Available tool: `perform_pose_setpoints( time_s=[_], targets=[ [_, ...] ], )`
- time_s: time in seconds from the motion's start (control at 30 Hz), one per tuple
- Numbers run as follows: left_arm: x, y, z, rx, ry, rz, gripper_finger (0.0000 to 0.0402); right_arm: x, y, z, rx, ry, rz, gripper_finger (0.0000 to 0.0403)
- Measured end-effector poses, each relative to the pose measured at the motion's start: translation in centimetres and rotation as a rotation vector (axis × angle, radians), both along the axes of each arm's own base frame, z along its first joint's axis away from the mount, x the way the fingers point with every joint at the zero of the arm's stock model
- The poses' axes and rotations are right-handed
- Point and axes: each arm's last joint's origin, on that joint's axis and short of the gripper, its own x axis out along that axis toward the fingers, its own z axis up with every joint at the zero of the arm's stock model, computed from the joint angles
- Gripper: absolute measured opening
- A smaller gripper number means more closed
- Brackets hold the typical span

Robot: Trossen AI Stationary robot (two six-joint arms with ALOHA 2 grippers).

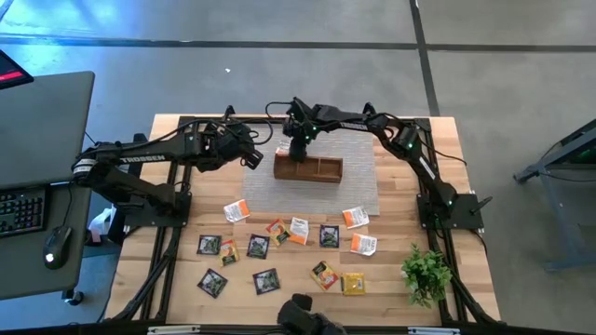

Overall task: Pick & Place Tea
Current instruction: Put the orange tea bag into the left section of the wooden organizer

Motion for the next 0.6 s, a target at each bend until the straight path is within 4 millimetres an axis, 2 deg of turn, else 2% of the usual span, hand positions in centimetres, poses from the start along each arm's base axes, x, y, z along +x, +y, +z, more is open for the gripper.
perform_pose_setpoints(
  time_s=[0.33, 0.5, 0.6],
  targets=[
    [0.0, 0.0, 0.0, -0.004, 0.008, -0.004, 0.0041, 0.4, 1.0, 0.5, -0.112, 0.033, 0.065, 0.0051],
    [0.0, 0.0, 0.0, -0.004, 0.009, -0.004, 0.0041, 0.1, 1.3, 3.0, -0.155, 0.022, 0.059, 0.0011],
    [0.0, 0.0, 0.0, -0.004, 0.009, -0.004, 0.0041, -0.4, 1.7, 5.1, -0.152, -0.005, 0.078, 0.0008]
  ],
)
